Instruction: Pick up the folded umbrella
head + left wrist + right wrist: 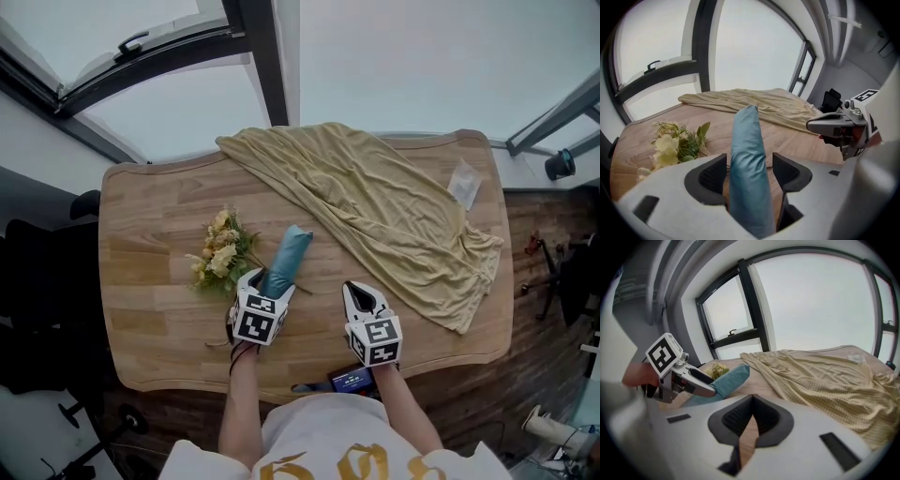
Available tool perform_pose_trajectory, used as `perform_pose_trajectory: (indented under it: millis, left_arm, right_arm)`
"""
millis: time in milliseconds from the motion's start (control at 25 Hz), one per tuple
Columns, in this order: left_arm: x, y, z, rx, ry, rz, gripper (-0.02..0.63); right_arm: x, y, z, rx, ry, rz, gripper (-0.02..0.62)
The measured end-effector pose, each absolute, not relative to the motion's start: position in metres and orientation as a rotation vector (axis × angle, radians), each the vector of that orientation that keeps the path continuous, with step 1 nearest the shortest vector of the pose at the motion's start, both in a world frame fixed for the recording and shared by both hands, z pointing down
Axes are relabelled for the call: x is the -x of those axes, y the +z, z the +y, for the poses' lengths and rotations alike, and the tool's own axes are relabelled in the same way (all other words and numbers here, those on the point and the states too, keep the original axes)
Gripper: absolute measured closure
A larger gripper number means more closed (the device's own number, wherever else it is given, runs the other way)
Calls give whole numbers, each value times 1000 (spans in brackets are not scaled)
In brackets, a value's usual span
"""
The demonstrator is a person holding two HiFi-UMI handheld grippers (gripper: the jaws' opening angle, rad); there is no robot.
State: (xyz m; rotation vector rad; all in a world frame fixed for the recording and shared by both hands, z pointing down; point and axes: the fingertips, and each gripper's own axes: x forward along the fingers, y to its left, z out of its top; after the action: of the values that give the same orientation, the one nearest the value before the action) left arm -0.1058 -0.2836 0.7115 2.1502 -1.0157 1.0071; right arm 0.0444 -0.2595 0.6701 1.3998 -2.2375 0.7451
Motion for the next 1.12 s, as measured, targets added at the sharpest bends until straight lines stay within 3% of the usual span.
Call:
perform_pose_trajectory:
  millis: [1120]
  left_arm:
    - [95, 762, -283, -1984, 1335, -817, 293]
  right_arm:
    - [-58, 689, -259, -1397, 779, -2190, 584]
